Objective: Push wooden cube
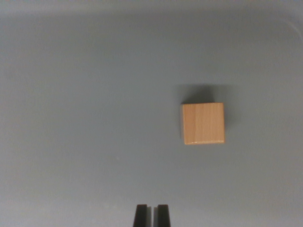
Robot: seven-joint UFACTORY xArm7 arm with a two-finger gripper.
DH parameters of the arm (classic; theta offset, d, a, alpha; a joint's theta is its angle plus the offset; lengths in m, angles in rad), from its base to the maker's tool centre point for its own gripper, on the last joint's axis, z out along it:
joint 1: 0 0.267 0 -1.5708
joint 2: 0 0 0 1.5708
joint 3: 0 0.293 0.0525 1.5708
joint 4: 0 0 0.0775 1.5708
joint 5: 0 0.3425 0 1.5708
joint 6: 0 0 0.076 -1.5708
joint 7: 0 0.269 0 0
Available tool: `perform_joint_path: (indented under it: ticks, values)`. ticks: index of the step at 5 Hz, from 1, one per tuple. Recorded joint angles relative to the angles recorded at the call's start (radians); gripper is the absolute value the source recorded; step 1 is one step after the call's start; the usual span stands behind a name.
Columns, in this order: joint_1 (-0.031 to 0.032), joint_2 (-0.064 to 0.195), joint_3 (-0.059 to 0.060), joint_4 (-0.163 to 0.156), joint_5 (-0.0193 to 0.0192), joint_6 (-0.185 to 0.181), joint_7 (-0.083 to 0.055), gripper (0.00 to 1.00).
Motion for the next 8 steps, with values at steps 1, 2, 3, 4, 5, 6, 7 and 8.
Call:
perform_joint_path:
  ticks: [1, 2, 3, 4, 5, 6, 7, 8]
  values:
    - [-0.0040, 0.011, -0.006, -0.033, 0.0000, -0.047, -0.014, 0.00]
    - [-0.0040, 0.011, -0.006, -0.033, 0.0000, -0.047, -0.014, 0.00]
    - [-0.0081, 0.022, -0.012, -0.066, 0.0001, -0.094, -0.029, 0.00]
    - [-0.0081, 0.022, -0.012, -0.066, 0.0001, -0.094, -0.029, 0.00]
    - [-0.0123, 0.034, -0.019, -0.099, 0.0001, -0.141, -0.043, 0.00]
    - [-0.0123, 0.034, -0.019, -0.099, 0.0001, -0.141, -0.043, 0.00]
    - [-0.0163, 0.045, -0.025, -0.132, 0.0002, -0.189, -0.057, 0.00]
    - [-0.0163, 0.045, -0.025, -0.132, 0.0002, -0.189, -0.057, 0.00]
